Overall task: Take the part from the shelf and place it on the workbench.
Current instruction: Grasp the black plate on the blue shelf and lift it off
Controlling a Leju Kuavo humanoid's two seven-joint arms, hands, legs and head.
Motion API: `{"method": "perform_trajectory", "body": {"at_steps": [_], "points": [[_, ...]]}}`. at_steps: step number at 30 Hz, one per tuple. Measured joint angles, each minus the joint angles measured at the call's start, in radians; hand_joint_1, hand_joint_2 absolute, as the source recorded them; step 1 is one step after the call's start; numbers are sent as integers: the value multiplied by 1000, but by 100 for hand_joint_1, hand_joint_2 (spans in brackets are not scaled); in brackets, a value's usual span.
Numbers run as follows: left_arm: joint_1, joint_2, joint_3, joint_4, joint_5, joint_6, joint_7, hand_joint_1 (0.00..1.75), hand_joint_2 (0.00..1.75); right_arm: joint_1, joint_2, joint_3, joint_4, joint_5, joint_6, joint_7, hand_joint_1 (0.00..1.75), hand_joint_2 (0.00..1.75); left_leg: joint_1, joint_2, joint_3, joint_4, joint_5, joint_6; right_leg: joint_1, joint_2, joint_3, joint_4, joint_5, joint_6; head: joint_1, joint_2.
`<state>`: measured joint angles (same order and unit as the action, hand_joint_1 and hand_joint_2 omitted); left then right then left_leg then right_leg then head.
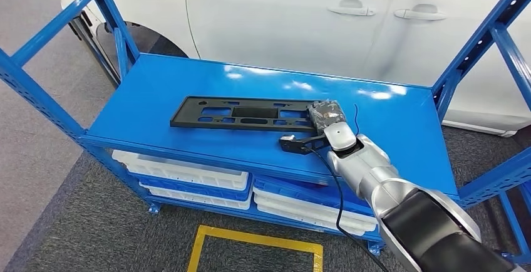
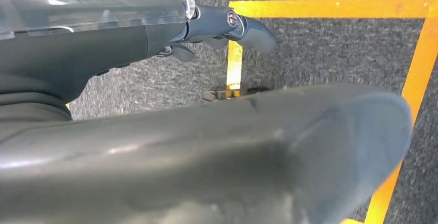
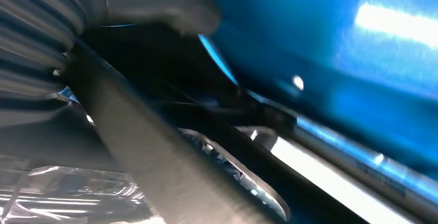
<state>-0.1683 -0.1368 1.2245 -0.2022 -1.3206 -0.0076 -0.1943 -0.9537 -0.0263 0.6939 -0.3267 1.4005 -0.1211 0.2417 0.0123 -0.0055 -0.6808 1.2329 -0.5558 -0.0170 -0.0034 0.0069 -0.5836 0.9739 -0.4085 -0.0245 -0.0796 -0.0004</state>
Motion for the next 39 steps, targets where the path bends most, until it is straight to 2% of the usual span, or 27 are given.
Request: {"method": "perform_trajectory", "body": {"at_steps": [1, 2, 3, 5, 6, 7, 11, 13, 15, 16, 17, 18, 19, 20, 22, 24, 26, 27, 28, 30, 31, 32, 33, 34, 36, 38, 39], "points": [[1, 0, 0, 0, -1, 0, 0, 0, 0, 0, 0, 0, 2, 1, -6, -1, 171, 175, 0, 0, -21, 43, -11, -2, 0, 0, 0, 1, -1, 0, 0, 0], [2, 0, 0, 0, -1, 0, 1, 0, 0, 0, 0, 0, 3, 3, -13, -3, 171, 175, 1, 0, -25, 50, -2, -4, 0, 1, 0, 2, -2, 1, 0, 0], [3, 0, -1, 0, -2, -1, 1, 0, 0, -1, 0, 0, 4, 4, -20, -5, 171, 175, 1, 0, -8, 14, 26, -4, 0, 2, 2, 5, -4, 2, 0, 0], [2, 0, -2, 0, -2, -1, 1, 0, 0, -3, -1, -1, 5, 6, -37, -10, 171, 175, 1, 0, 63, -131, 94, 0, 1, 4, 4, 12, -10, 8, 0, 0], [1, 0, -2, 0, -2, -1, 1, 0, 0, -5, -1, -2, 5, 7, -44, -14, 171, 175, 0, 0, 91, -189, 114, 5, 2, 6, 2, 16, -12, 11, 0, 0], [0, 0, -3, 0, -3, -1, 1, 0, 0, -6, -2, -3, 5, 9, -52, -18, 171, 175, -2, 0, 106, -221, 121, 10, 3, 8, 1, 18, -13, 16, 0, 0], [-4, 0, -7, 0, -3, -2, 1, 0, 0, -7, -5, -14, 6, 17, -83, -40, 171, 175, -2, 1, 110, -235, 125, 33, 3, 10, -4, 24, -17, 36, 0, 0], [-7, 0, -8, 0, -3, -2, 1, 0, 0, -7, -6, -22, 6, 20, -97, -52, 171, 175, 1, 4, 111, -241, 130, 43, 0, 7, -36, 93, -61, 46, 0, 0], [-8, 0, -10, 0, -3, -2, 2, 0, 0, -2, -6, -31, 6, 15, -114, -72, 172, 175, 0, 6, 107, -241, 131, 46, -3, 4, -103, 234, -129, 54, 0, 0], [-7, 0, -11, 0, -2, -3, 3, 0, 0, 2, -6, -39, 5, 3, -123, -92, 172, 175, -1, 6, 106, -240, 131, 46, -4, 3, -132, 294, -149, 56, 0, 0], [-7, 0, -12, 0, -2, -3, 4, 0, 0, 4, -6, -50, 4, -20, -131, -123, 173, 175, -1, 7, 106, -240, 131, 46, -5, 3, -146, 321, -150, 57, 0, 0], [-6, 0, -13, 0, -2, -4, 5, 0, 0, 5, -5, -65, 2, -51, -137, -163, 172, 175, -1, 7, 107, -240, 130, 45, -6, 3, -138, 304, -130, 57, 0, 0], [-6, 0, -14, 0, -2, -4, 5, 0, 0, 5, -4, -82, -1, -83, -140, -207, 172, 175, -1, 7, 110, -239, 129, 44, -7, 2, -111, 249, -97, 55, 0, 0], [-6, 0, -15, 0, -2, -4, 5, 0, 0, 4, -2, -102, -7, -117, -141, -254, 172, 175, -1, 7, 112, -239, 128, 41, -8, 1, -71, 171, -61, 52, 0, 0], [-8, 0, -16, 0, -1, -5, 5, 0, 0, 3, 6, -144, -23, -189, -131, -355, 171, 175, -4, 8, 113, -236, 124, 32, -4, 0, -13, 52, -20, 43, 0, 0], [-8, 1, -17, 0, -1, -6, 6, 0, 0, 2, 18, -188, -47, -261, -103, -451, 171, 175, -5, 10, 110, -236, 123, 21, 1, 0, -4, 25, -17, 32, 0, 0], [-9, 1, -17, 0, -1, -7, 6, 0, 0, 2, 31, -223, -70, -300, -79, -493, 171, 175, -4, 10, 108, -233, 119, 10, 0, 0, -5, 20, -14, 20, 0, 0], [-9, 1, -17, 0, -1, -7, 6, 0, 0, 2, 37, -235, -79, -306, -73, -496, 171, 175, -3, 10, 99, -214, 105, 5, -1, -2, -4, 17, -11, 13, 0, 0], [-9, 1, -17, 0, -1, -7, 6, 0, 0, 3, 41, -245, -86, -309, -71, -496, 171, 175, -2, 10, 81, -175, 81, 0, -3, -4, -4, 13, -9, 8, 0, 0], [-7, 1, -18, 0, -1, -7, 6, 0, 0, 7, 47, -259, -94, -311, -70, -495, 171, 175, -1, 9, 17, -38, 13, -7, -1, -8, -5, 13, -9, 1, 0, 0], [-4, 1, -18, 0, -1, -7, 6, 0, 0, 11, 48, -263, -97, -311, -70, -495, 171, 175, 0, 9, -16, 28, -9, -9, 0, -9, -6, 14, -10, 0, 0, 0], [-2, 1, -18, 0, -1, -7, 6, 0, 0, 15, 50, -267, -99, -311, -70, -496, 171, 175, 0, 9, -36, 66, -14, -10, 2, -9, -7, 16, -11, -1, 0, 0], [-1, 1, -18, 0, -1, -7, 6, 0, 0, 18, 52, -270, -101, -311, -70, -496, 171, 175, 0, 9, -36, 61, 3, -10, 2, -7, -6, 18, -13, -2, 0, 0], [0, 1, -18, 0, -1, -7, 6, 0, 0, 21, 54, -273, -104, -311, -70, -496, 171, 175, 0, 9, -17, 17, 36, -8, 3, -6, -5, 21, -16, -2, 0, 0], [-1, 1, -18, 0, -1, -7, 6, 0, 0, 22, 56, -277, -109, -312, -70, -496, 171, 175, -2, 9, 47, -129, 107, 1, 4, -3, -3, 27, -23, 3, 0, 0], [-2, 2, -18, 0, -1, -7, 6, 0, 0, 23, 57, -281, -111, -313, -70, -496, 171, 175, -6, 8, 82, -213, 131, 10, 7, -1, -7, 32, -26, 11, 0, 0], [-1, 2, -18, 0, -1, -7, 6, 0, 0, 24, 57, -283, -113, -313, -70, -496, 171, 175, -8, 7, 84, -218, 127, 15, 7, -1, -10, 33, -26, 16, 0, 0]]}}
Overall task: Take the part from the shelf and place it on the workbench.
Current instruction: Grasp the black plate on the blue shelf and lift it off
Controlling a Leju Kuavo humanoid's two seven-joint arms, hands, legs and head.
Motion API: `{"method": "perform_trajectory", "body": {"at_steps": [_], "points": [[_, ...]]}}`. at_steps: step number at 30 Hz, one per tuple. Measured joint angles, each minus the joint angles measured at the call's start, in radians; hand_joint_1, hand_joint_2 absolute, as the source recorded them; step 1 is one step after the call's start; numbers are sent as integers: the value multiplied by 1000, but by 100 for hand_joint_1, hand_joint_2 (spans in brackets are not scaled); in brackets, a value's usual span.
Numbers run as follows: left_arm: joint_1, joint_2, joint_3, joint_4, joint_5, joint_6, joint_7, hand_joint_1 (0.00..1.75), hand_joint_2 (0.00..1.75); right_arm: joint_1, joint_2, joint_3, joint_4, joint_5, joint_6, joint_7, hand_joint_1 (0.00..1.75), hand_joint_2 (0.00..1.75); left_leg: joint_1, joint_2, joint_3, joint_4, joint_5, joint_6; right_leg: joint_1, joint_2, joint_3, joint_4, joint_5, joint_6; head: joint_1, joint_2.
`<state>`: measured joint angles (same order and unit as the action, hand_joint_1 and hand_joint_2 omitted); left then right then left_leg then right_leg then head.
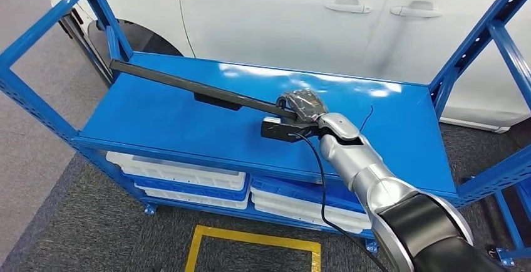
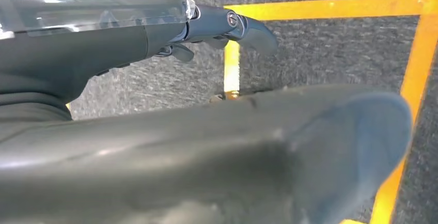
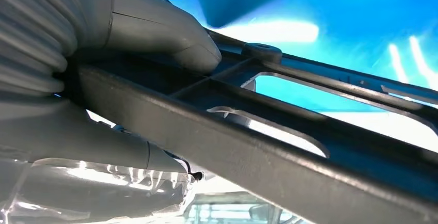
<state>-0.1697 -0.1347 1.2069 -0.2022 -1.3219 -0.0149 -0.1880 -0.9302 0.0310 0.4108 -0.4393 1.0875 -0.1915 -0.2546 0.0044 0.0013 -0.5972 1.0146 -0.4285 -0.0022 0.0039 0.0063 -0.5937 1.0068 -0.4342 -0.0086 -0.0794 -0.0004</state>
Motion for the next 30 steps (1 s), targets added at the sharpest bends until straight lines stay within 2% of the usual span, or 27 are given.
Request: {"method": "perform_trajectory", "body": {"at_steps": [2, 4, 5, 7, 8, 9, 10, 11, 13, 14, 17, 19, 21, 23, 24, 25, 27, 28, 29, 30], "points": [[0, 0, 0, 0, 0, 0, 0, 0, 0, 2, 1, -2, -3, -5, 0, -5, 173, 175, 3, -1, 0, -6, 3, 10, 0, 0, -1, 0, -2, 10, 0, 0], [-2, 0, -1, 0, 1, 0, 0, 0, 0, 2, 1, -9, -8, -37, 13, -38, 175, 175, 8, -1, 4, -13, 7, 20, -1, -1, -19, 40, -30, 21, 0, 0], [-4, 0, -1, 0, 2, -1, -1, 0, 0, 2, 1, -16, -13, -74, 33, -72, 175, 175, 9, -1, 5, -14, 8, 23, -4, -1, -44, 91, -58, 26, 0, 0], [-6, 0, -1, 0, 7, -2, -1, 0, 0, 0, 3, -36, -45, -205, 116, -154, 175, 175, 8, -1, 3, -12, 6, 27, -8, -2, -118, 236, -118, 34, 0, 0], [-6, 0, -1, 0, 11, -3, -1, 0, 0, -1, 4, -45, -73, -290, 173, -188, 175, 175, 8, -1, 3, -10, 5, 27, -10, -2, -146, 287, -129, 36, 0, 0], [-7, -1, -1, 0, 14, -3, -1, 0, 0, -5, 4, -53, -105, -370, 229, -209, 175, 175, 8, -1, 4, -8, 2, 27, -11, -2, -158, 304, -122, 37, 0, 0], [-7, -2, -1, 0, 18, -3, -1, 0, 0, -13, 5, -59, -139, -447, 281, -218, 175, 175, 8, -1, 4, -5, -1, 26, -13, -2, -147, 274, -92, 37, 0, 0], [-8, -3, -1, 0, 21, -2, -1, 0, 0, -24, 5, -64, -175, -519, 327, -220, 174, 175, 8, -2, 6, -1, -5, 24, -15, -3, -117, 205, -51, 36, 0, 0], [-8, -5, 0, 0, 27, 1, -1, 0, 0, -43, 5, -71, -240, -637, 392, -221, 174, 175, 6, -4, 7, 6, -13, 17, -15, -4, -53, 69, 3, 30, 0, 0], [-8, -6, 0, 0, 30, 3, -1, 0, 0, -46, 6, -72, -268, -682, 414, -222, 174, 175, 5, -5, 7, 7, -15, 13, -12, -4, -36, 32, 12, 25, 0, 0], [-4, -8, 2, 0, 35, 7, -1, 0, 0, -29, 4, -71, -333, -791, 474, -233, 175, 175, 5, -6, 7, 3, -17, -3, -7, -4, -29, 13, 9, 7, 0, 0], [-1, -9, 3, 0, 35, 7, -1, 0, 87, 5, 1, -70, -377, -885, 522, -250, 175, 175, 6, -6, -3, 31, -41, -12, -10, -4, -22, 1, 14, -6, 0, 0], [1, -9, 4, 0, 37, 5, 0, 0, 175, 46, -3, -67, -423, -976, 560, -266, 174, 175, 7, -5, -50, 137, -98, -18, -10, -5, -16, -5, 15, -16, 0, 0], [6, -10, 6, 0, 42, 3, -1, 0, 175, 89, -11, -64, -464, -1049, 598, -273, 174, 175, 8, -5, -111, 263, -145, -22, -8, -4, -16, -4, 13, -19, 0, 0], [8, -10, 8, 0, 44, 2, -1, 0, 175, 111, -16, -62, -485, -1077, 615, -274, 173, 175, 8, -5, -125, 287, -144, -24, -7, -3, -15, -3, 12, -20, 0, 0], [11, -10, 10, 0, 45, 2, -1, 0, 175, 132, -21, -60, -508, -1100, 629, -274, 172, 175, 8, -5, -120, 269, -123, -24, -7, -2, -15, -2, 10, -20, 0, 0], [12, -10, 14, 0, 49, 1, -3, 0, 175, 167, -32, -53, -554, -1126, 644, -273, 171, 175, 8, -5, -63, 138, -51, -19, -8, 2, -14, 4, 6, -15, 0, 0], [13, -10, 17, 0, 52, -1, -5, 0, 175, 182, -38, -47, -575, -1133, 648, -274, 171, 175, 7, -5, -31, 72, -26, -15, -6, 4, -15, 8, 3, -12, 0, 0], [13, -10, 20, 0, 56, -4, -8, 0, 175, 196, -43, -39, -595, -1139, 652, -275, 171, 175, 5, -6, -10, 29, -13, -10, -5, 6, -16, 11, 1, -7, 0, 0], [13, -9, 23, 0, 61, -8, -13, 0, 175, 211, -48, -31, -611, -1143, 656, -276, 171, 175, 3, -6, -2, 10, -13, -6, -4, 7, -18, 12, 1, -3, 0, 0]]}}
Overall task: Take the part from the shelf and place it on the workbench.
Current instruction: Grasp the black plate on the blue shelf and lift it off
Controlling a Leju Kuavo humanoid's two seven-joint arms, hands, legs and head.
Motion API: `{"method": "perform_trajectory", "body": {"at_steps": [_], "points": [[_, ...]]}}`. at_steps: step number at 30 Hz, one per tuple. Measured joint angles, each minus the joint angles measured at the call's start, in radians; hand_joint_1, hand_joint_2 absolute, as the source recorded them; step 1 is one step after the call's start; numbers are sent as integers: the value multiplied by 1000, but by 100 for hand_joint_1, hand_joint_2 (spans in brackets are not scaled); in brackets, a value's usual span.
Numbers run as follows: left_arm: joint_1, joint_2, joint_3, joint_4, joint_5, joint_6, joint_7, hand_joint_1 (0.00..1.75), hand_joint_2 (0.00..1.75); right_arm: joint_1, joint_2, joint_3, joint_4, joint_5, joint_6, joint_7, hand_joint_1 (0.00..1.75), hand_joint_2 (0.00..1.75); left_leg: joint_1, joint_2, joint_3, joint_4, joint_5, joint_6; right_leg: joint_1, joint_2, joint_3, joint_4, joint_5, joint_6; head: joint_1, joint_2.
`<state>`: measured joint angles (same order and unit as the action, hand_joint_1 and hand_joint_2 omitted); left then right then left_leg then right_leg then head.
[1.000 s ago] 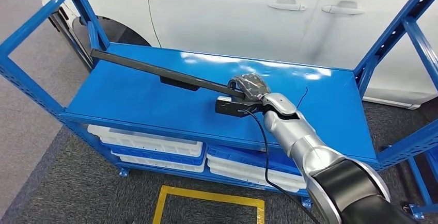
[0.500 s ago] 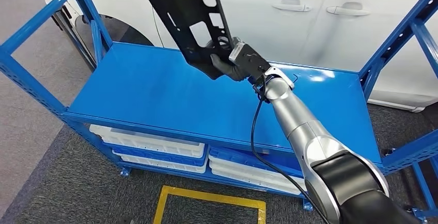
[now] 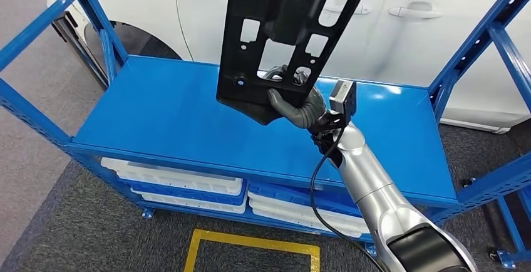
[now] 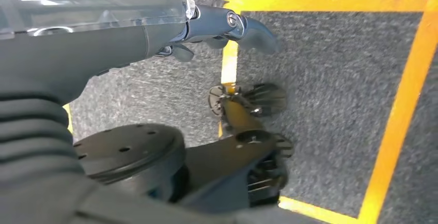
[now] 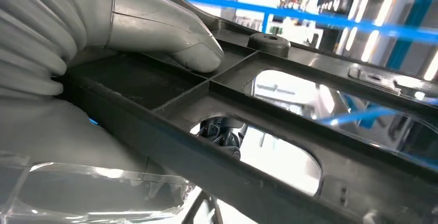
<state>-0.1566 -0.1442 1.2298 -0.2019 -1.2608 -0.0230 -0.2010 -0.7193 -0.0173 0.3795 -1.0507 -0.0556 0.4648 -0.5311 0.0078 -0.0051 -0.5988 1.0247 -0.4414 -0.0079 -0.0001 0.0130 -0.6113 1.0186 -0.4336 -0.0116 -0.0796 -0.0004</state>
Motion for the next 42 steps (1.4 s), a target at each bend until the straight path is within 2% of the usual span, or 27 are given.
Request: {"method": "perform_trajectory", "body": {"at_steps": [2, 4, 5, 7, 8, 9, 10, 11, 13, 15, 18, 19, 21, 23, 24, 25, 26, 28, 30, 33, 35, 36, 38, 39, 40, 41, 42], "points": [[2, 0, 5, 0, 9, -5, -11, 0, 175, 33, -8, 18, -27, -4, 6, -6, 171, 175, 0, -1, 3, -5, 0, 10, 1, 0, 0, -1, 0, 10, 0, 0], [4, 0, 9, 0, 15, -6, -23, 0, 175, 65, -16, 36, -48, -5, 6, -17, 172, 175, 4, 0, 7, -14, 5, 22, 0, -1, -8, 20, -17, 21, 0, 0], [5, -1, 11, 0, 17, -7, -28, 0, 175, 79, -20, 45, -58, -6, 6, -22, 172, 175, 6, 1, 9, -19, 8, 28, -1, -2, -25, 56, -40, 25, 0, 0], [6, -1, 16, 0, 21, -8, -36, 0, 175, 108, -29, 62, -70, -10, 5, -33, 172, 175, 6, 2, 10, -20, 8, 33, -5, -4, -85, 185, -103, 31, 0, 0], [7, -1, 19, 0, 22, -9, -39, 0, 175, 123, -34, 71, -74, -11, 6, -36, 171, 175, 5, 1, 10, -19, 8, 33, -7, -4, -116, 247, -125, 34, 0, 0], [8, -1, 21, 0, 24, -9, -41, 0, 175, 137, -38, 80, -76, -12, 6, -39, 171, 175, 5, 1, 10, -18, 8, 33, -10, -5, -135, 282, -129, 36, 0, 0], [8, -1, 23, 0, 25, -10, -44, 0, 175, 147, -42, 89, -77, -13, 7, -42, 171, 175, 5, 1, 10, -17, 7, 33, -12, -5, -135, 277, -115, 36, 0, 0], [9, -1, 23, 0, 27, -10, -46, 0, 175, 153, -45, 96, -79, -16, 10, -44, 172, 175, 5, 0, 10, -15, 5, 31, -13, -7, -113, 229, -83, 36, 0, 0], [9, -1, 25, 0, 31, -10, -52, 0, 175, 158, -50, 111, -83, -24, 16, -49, 172, 175, 4, 0, 10, -8, 0, 25, -14, -10, -44, 87, -21, 33, 0, 0], [9, -1, 27, 0, 35, -9, -55, 0, 175, 162, -52, 125, -88, -31, 21, -54, 171, 175, 1, 0, 9, -4, -5, 15, -9, -11, -8, 12, -1, 25, 0, 0], [9, -1, 30, 0, 37, -9, -57, 0, 175, 172, -56, 143, -95, -34, 21, -58, 170, 175, 2, 1, 11, -5, -9, -1, -7, -9, -5, 2, 0, 7, 0, 0], [10, -1, 30, 0, 37, -9, -58, 0, 175, 174, -57, 148, -98, -35, 19, -59, 170, 175, 3, 1, 6, 7, -20, -6, -8, -10, -3, -2, 3, 0, 0, 0], [10, -1, 30, 0, 35, -9, -60, 0, 175, 178, -57, 155, -106, -37, 13, -61, 168, 175, 5, 1, -30, 91, -73, -13, -10, -11, 1, -9, 6, -10, 0, 0], [11, -1, 30, 0, 31, -7, -62, 0, 175, 186, -58, 161, -110, -39, 6, -62, 168, 175, 5, 1, -91, 228, -136, -18, -8, -12, 1, -9, 5, -14, 0, 0], [12, -1, 30, 0, 29, -6, -62, 0, 175, 192, -58, 163, -111, -39, 4, -62, 168, 175, 5, 1, -111, 272, -147, -19, -7, -12, 1, -9, 5, -15, 0, 0], [12, -1, 30, 0, 25, -5, -62, 0, 175, 197, -59, 165, -112, -39, 4, -62, 168, 175, 5, 1, -115, 279, -139, -19, -6, -11, 2, -8, 5, -15, 0, 0], [12, -1, 30, 0, 22, -3, -62, 0, 175, 200, -59, 167, -114, -39, 3, -62, 168, 175, 5, 1, -97, 242, -111, -17, -6, -9, 2, -6, 4, -15, 0, 0], [11, 0, 28, 0, 17, 0, -61, 0, 175, 203, -60, 170, -117, -39, 3, -62, 168, 175, 4, 1, -29, 100, -43, -10, -5, -6, 2, -2, 1, -11, 0, 0], [9, 0, 27, 0, 14, 1, -60, 0, 175, 203, -61, 171, -121, -40, 3, -63, 168, 175, 0, 0, 13, 8, -14, 0, -2, -4, -1, 3, 0, -3, 0, 0], [9, 0, 26, 0, 12, 2, -60, 0, 175, 206, -64, 174, -124, -41, 2, -63, 168, 175, -2, 0, 17, -8, -10, 14, -3, -3, -3, 2, 1, 13, 0, 0], [7, 0, 24, 0, 11, 1, -60, 0, 175, 206, -68, 174, -128, -41, 1, -63, 168, 175, 3, 1, 21, -17, -2, 27, -4, -4, -14, 33, -23, 23, 0, 0], [5, 0, 24, 0, 13, 0, -60, 0, 175, 207, -72, 174, -129, -42, -1, -63, 168, 175, 4, 2, 23, -21, 0, 32, -5, -5, -35, 79, -51, 28, 0, 0], [4, 0, 23, 0, 20, -3, -60, 0, 175, 213, -79, 175, -130, -42, -6, -64, 168, 175, 3, 2, 23, -21, 1, 36, -8, -6, -98, 216, -115, 35, 0, 0], [4, 0, 23, 0, 23, -3, -59, 0, 175, 218, -83, 175, -130, -42, -7, -65, 168, 175, 2, 2, 22, -20, 0, 36, -9, -6, -124, 269, -130, 38, 0, 0], [5, 0, 23, 0, 25, -2, -56, 0, 175, 223, -87, 175, -130, -42, -8, -66, 168, 175, 2, 2, 22, -19, 0, 36, -11, -6, -134, 288, -127, 39, 0, 0], [5, 0, 23, 0, 25, 0, -53, 0, 175, 226, -89, 175, -130, -42, -8, -67, 168, 175, 2, 2, 22, -18, -1, 35, -12, -7, -123, 266, -105, 40, 0, 0], [5, 0, 23, 0, 25, 2, -49, 0, 175, 227, -92, 175, -130, -42, -9, -68, 168, 175, 3, 1, 23, -17, -2, 33, -13, -8, -93, 203, -69, 39, 0, 0]]}}
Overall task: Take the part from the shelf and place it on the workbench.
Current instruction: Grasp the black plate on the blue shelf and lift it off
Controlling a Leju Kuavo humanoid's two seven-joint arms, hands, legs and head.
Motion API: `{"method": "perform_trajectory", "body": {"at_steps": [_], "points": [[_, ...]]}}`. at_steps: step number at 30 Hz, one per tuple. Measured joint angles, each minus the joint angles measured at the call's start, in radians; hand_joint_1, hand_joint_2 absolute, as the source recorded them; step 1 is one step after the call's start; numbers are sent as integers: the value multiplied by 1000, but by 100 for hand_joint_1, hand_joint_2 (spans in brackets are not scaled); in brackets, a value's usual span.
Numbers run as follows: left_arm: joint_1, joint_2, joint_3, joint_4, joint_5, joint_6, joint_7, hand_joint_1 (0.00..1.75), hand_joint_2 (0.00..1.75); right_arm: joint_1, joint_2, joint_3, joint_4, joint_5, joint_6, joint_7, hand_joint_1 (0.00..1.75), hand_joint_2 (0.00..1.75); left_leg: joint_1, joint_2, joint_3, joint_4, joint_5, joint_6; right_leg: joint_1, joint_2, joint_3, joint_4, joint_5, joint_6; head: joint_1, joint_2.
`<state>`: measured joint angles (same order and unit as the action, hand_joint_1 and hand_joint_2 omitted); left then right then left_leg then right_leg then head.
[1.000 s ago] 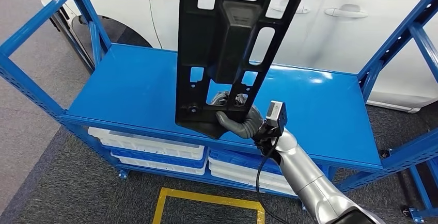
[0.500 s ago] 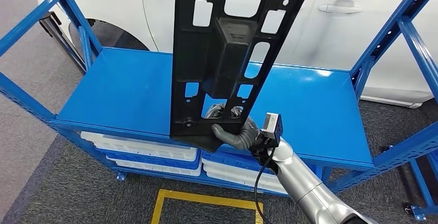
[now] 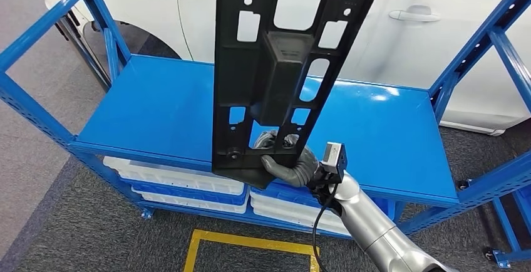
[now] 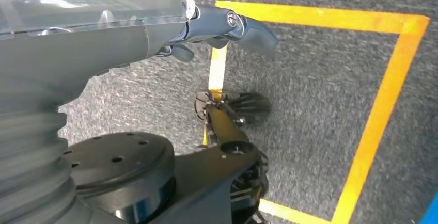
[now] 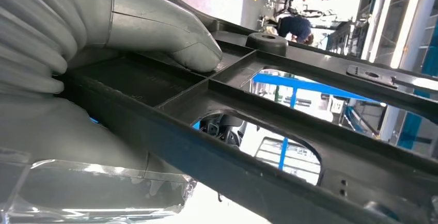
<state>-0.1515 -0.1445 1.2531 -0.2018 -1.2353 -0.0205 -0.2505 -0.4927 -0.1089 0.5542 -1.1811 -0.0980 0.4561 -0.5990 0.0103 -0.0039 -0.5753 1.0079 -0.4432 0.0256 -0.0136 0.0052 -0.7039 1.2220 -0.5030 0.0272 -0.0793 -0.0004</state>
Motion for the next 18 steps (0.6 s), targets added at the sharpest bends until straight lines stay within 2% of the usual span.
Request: {"method": "perform_trajectory", "body": {"at_steps": [2, 3, 6, 8, 9, 11, 12, 13, 14, 15, 17, 18], "points": [[-1, 0, 0, 0, 0, 6, 7, 0, 175, -1, -1, 0, -1, 0, -1, -2, 168, 175, -2, 0, 0, 4, -4, -6, 1, -2, 69, -142, 54, -6, 0, 0], [-2, 0, 0, 0, 0, 10, 11, 0, 175, -1, -1, 0, -1, 0, -1, -3, 168, 175, -3, 0, -1, 5, -5, -11, 3, -3, 90, -186, 66, -11, 0, 0], [-3, 0, 0, 0, 1, 15, 17, 0, 175, 0, -3, 0, -2, 0, -1, -4, 168, 175, -6, 0, -3, 4, -7, -25, 7, -2, 96, -205, 68, -27, 0, 0], [-3, 0, 0, 0, 2, 16, 20, 0, 175, -1, -3, 0, -4, 0, -1, -4, 168, 175, -4, 0, -14, 32, -30, -35, 3, -3, 98, -212, 72, -41, 0, 0], [-3, 0, 0, 0, 3, 15, 21, 0, 175, -2, -3, 0, -5, 0, -1, -4, 168, 175, -3, 0, -32, 73, -56, -38, 2, -4, 99, -215, 74, -46, 0, 0], [-3, 0, 1, 0, 6, 14, 27, 0, 175, -1, -3, 0, -7, 0, -2, -4, 168, 175, -1, 0, -90, 206, -120, -43, 3, -5, 99, -215, 73, -51, 0, 0], [-2, 0, 1, 0, 8, 12, 32, 0, 175, 0, -3, 0, -7, 0, -3, -4, 168, 175, 0, 0, -119, 266, -142, -46, 4, -5, 99, -215, 73, -52, 0, 0], [-1, 0, 1, 0, 9, 11, 37, 0, 175, 1, -3, 0, -6, 0, -4, -3, 168, 175, 1, 0, -135, 299, -146, -48, 5, -4, 99, -214, 73, -52, 0, 0], [-1, 0, 2, 0, 11, 11, 40, 0, 175, 1, -3, 0, -6, -1, -4, -3, 168, 175, 2, 1, -133, 293, -130, -49, 5, -4, 99, -213, 72, -52, 0, 0], [-1, 0, 2, 0, 11, 10, 42, 0, 175, 2, -3, 0, -6, -1, -4, -3, 168, 175, 3, 1, -113, 248, -99, -48, 5, -3, 99, -211, 71, -50, 0, 0], [-3, 0, 3, 0, 13, 9, 45, 0, 175, 1, -3, 0, -6, -3, -5, -3, 168, 175, 2, 0, -49, 112, -31, -44, 6, -1, 97, -202, 69, -45, 0, 0], [-4, 0, 4, 0, 13, 8, 46, 0, 175, 1, -3, -1, -6, -4, -6, -3, 168, 175, 1, -1, -26, 61, -14, -41, 8, 0, 94, -198, 68, -40, 0, 0]]}}
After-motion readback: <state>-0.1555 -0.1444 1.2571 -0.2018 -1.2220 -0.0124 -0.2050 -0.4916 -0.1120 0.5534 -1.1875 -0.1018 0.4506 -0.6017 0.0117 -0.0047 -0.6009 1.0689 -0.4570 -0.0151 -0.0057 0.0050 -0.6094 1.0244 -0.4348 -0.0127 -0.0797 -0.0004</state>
